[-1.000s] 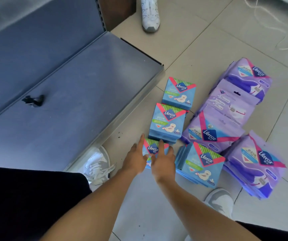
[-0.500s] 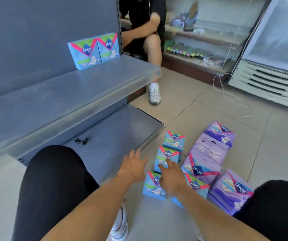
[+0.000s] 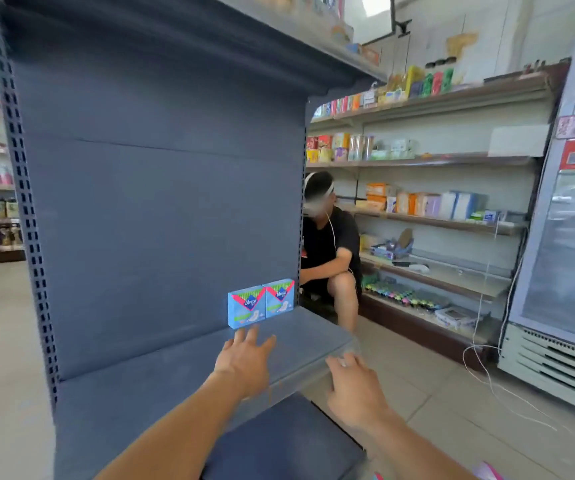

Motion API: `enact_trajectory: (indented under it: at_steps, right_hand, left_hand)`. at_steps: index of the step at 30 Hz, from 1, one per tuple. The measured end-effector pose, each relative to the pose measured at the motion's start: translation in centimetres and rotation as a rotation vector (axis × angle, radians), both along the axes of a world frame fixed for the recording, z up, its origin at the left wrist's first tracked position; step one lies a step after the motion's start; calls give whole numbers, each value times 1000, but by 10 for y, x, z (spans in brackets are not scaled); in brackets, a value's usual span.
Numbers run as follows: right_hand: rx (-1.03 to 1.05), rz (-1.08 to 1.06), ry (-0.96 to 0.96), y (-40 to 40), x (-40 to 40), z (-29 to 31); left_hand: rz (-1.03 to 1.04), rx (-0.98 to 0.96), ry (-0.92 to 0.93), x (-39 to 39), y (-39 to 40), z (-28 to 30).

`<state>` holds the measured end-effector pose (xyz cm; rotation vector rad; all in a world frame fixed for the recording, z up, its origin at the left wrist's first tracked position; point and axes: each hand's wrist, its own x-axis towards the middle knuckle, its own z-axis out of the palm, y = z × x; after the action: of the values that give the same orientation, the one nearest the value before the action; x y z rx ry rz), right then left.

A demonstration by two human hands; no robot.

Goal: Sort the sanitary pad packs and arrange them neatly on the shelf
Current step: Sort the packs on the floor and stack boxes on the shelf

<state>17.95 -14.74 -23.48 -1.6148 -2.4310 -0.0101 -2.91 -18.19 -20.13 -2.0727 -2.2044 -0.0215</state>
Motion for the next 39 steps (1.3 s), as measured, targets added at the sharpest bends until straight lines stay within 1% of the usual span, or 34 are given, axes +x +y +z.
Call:
enact_trajectory:
  at_steps: [3,6,12,16,20,23,26,30,33,36,39]
  right_hand:
    - [9,5,61,24,-19,24]
    - [-16,11,152,44,-39,33]
    - [-160,79,322,98,-69,22]
    - [-268,58,464,142,-91,17]
    - [-327,34,615,191,-109,10]
    - [-321,48,649,235,-120,3]
    - [-331,19,686,271,-134,-6]
    - [-383,-44,671,304,-145,-11]
    - [-439,-102,709,325,-149,-9]
    - [-465,-132,794,345,-153,-10]
    - [-483,-101,857,362,-163,-19]
  left_hand:
    - [92,22,-13,-35,9,26]
    - [143,5,-18,-61,24,32]
    - [172,2,-4,-90,75,16]
    - [172,-7,-5,-105,114,1]
    - [151,42,-41,-113,153,-15]
    - [126,95,-44,-119,180,-27]
    - [119,104,-2,-128,205,-41]
    - [132,107,-18,-135,224,-55]
    - [141,181,-109,-137,231,-55]
    - [150,266,-309,-139,243,-50]
    - [247,260,-484,-141,256,-47]
